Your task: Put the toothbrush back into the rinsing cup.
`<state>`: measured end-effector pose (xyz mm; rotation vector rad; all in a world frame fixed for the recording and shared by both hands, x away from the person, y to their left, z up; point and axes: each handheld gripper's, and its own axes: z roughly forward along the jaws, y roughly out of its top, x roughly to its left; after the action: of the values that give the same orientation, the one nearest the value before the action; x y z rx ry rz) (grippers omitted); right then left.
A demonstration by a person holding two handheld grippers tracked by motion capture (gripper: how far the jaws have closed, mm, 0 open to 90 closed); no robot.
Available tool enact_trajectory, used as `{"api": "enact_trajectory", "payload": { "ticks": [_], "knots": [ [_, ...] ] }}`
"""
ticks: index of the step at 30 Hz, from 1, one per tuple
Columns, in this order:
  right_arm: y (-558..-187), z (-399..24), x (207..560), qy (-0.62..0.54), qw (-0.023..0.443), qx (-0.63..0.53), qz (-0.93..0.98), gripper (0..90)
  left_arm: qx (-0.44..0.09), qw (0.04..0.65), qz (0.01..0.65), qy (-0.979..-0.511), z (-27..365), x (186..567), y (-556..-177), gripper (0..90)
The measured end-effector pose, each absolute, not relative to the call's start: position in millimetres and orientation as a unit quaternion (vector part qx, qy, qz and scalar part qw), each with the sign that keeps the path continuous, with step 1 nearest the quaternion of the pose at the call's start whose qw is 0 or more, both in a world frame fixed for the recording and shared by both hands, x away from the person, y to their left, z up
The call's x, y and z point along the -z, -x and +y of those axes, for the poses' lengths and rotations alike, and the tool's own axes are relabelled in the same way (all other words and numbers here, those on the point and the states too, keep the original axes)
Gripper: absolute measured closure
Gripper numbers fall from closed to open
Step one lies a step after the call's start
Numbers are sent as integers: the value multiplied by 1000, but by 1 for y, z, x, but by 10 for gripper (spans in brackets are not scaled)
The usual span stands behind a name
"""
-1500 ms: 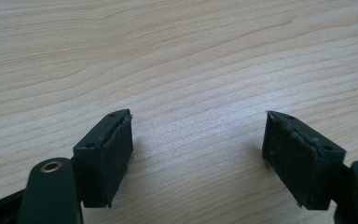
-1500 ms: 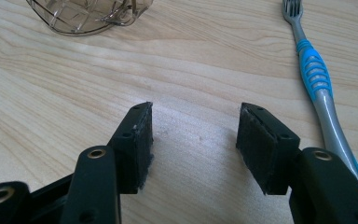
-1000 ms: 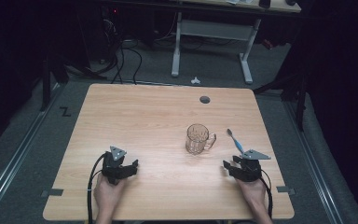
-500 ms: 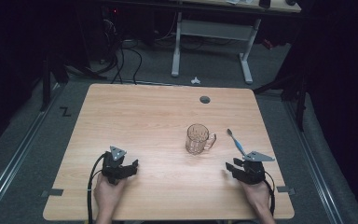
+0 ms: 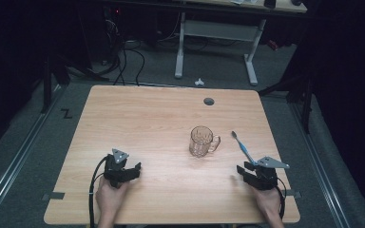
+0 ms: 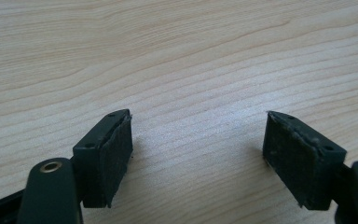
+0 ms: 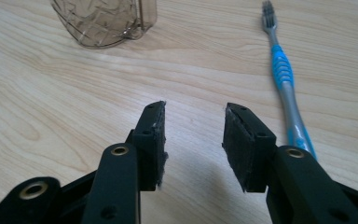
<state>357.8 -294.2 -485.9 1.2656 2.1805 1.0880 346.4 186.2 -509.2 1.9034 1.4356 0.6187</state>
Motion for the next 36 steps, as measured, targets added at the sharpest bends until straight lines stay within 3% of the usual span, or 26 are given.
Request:
{"api": "enact_trajectory", "payload": {
  "ticks": [36],
  "knots": [
    [-383,-316,467,-468,219,-354,779,614,-238,331,549,-730,186,509,-346,248]
  ]
}}
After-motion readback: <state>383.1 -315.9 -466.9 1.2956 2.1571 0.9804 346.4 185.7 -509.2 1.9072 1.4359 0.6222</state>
